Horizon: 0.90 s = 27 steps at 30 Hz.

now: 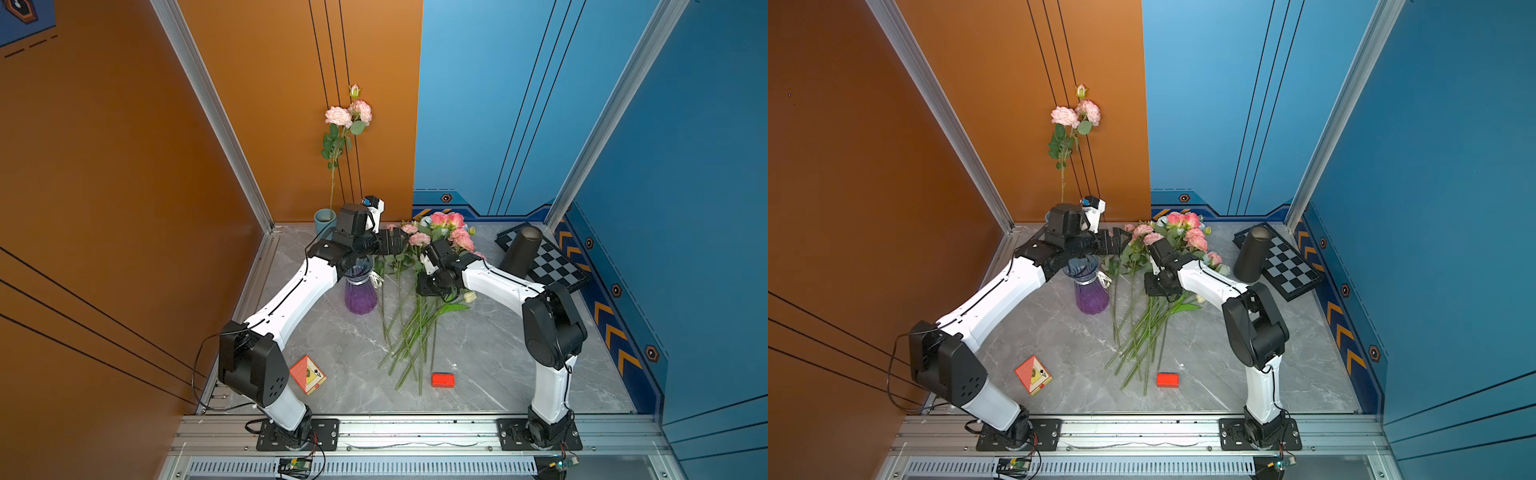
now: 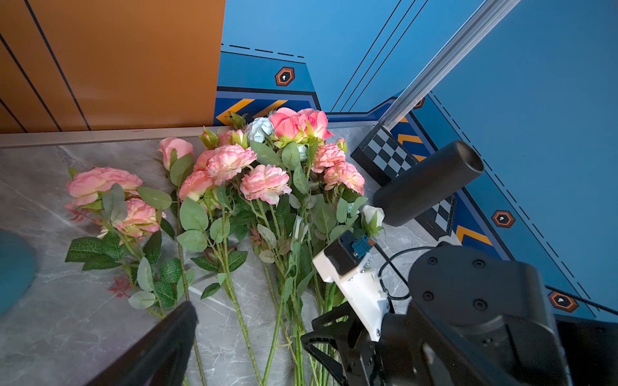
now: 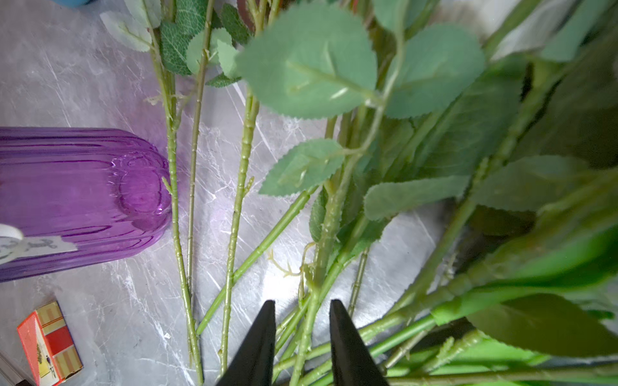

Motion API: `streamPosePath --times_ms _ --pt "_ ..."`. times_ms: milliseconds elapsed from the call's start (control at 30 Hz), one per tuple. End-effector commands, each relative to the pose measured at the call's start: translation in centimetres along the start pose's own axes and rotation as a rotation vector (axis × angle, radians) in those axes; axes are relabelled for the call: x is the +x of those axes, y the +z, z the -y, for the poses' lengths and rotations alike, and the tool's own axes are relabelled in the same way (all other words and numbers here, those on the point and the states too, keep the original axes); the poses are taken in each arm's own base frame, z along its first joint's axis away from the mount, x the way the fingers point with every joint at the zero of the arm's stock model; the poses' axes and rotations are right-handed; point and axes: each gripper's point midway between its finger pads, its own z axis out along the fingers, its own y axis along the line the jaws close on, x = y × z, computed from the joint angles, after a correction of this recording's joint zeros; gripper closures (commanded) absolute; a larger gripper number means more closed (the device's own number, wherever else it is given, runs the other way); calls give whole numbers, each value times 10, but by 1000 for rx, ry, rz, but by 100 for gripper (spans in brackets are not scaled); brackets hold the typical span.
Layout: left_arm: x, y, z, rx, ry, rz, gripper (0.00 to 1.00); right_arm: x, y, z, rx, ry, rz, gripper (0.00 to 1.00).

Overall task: Place the pink flowers into the vase
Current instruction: Pick up the flower at the center of the board.

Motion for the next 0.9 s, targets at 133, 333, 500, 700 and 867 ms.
streamPosePath --times_ms 133,333,500,700,867 --pt "-2 -4 0 9 4 -3 2 16 17 14 51 20 -56 69" --pt "-1 -3 0 8 3 -6 1 22 27 16 58 13 -80 71" --pt "0 -1 0 8 -2 -10 1 23 32 20 67 14 -89 77" --pt "1 0 -5 -15 -5 -8 1 18 29 16 53 10 -73 89" --pt "0 0 -9 -38 -8 -1 1 2 8 1 5 -4 -19 94"
